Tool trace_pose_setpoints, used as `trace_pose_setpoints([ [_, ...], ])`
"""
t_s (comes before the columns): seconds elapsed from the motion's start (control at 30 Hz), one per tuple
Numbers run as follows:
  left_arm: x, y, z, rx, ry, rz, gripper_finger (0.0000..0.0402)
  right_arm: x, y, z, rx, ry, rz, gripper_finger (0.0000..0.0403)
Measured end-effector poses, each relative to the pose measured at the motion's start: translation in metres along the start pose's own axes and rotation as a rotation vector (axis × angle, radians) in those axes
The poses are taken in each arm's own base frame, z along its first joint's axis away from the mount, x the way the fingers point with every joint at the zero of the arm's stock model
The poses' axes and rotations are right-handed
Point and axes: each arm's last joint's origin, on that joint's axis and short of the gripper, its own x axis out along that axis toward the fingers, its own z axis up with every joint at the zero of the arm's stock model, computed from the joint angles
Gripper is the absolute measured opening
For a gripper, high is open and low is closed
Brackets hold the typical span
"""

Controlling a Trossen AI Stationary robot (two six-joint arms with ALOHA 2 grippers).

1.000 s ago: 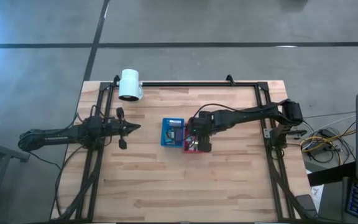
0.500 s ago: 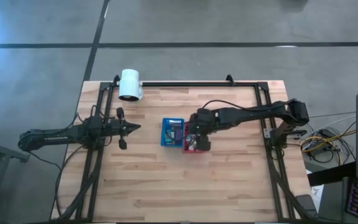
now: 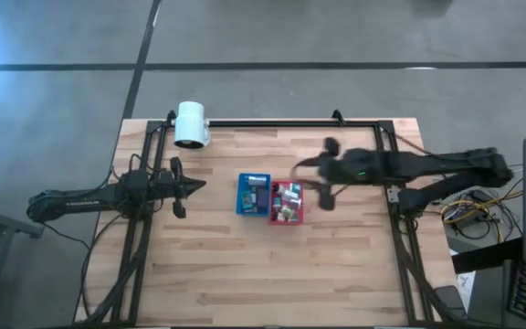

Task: Pick & Place Office items
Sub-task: Return to Home Position

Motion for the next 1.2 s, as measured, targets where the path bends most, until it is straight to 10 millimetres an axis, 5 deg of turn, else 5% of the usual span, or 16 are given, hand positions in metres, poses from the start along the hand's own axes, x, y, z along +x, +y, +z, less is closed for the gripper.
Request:
trace_pose_setpoints([
  [0.2, -0.001, 0.0, 0.007, 0.035, -0.015, 0.004, 0.0009, -0.057, -0.01, -0.041, 0.025, -0.265, 0.092, 0.0161],
  [0.4, -0.002, 0.0, 0.011, 0.074, -0.043, 0.005, 0.0003, -0.08, -0.012, -0.095, 0.079, -0.487, 0.107, 0.0089],
  [0.6, -0.002, 0.0, 0.013, 0.09, -0.08, 0.008, 0.0002, -0.076, -0.008, -0.143, 0.128, -0.62, 0.111, 0.0016],
  [0.77, -0.002, 0.0, 0.013, 0.091, -0.076, 0.008, 0.0002, -0.068, -0.004, -0.174, 0.162, -0.69, 0.117, 0.0009],
  [1.2, -0.001, 0.0, 0.006, 0.097, -0.063, 0.007, 0.0002, -0.057, 0.0, -0.204, 0.231, -0.675, 0.125, 0.0008],
])
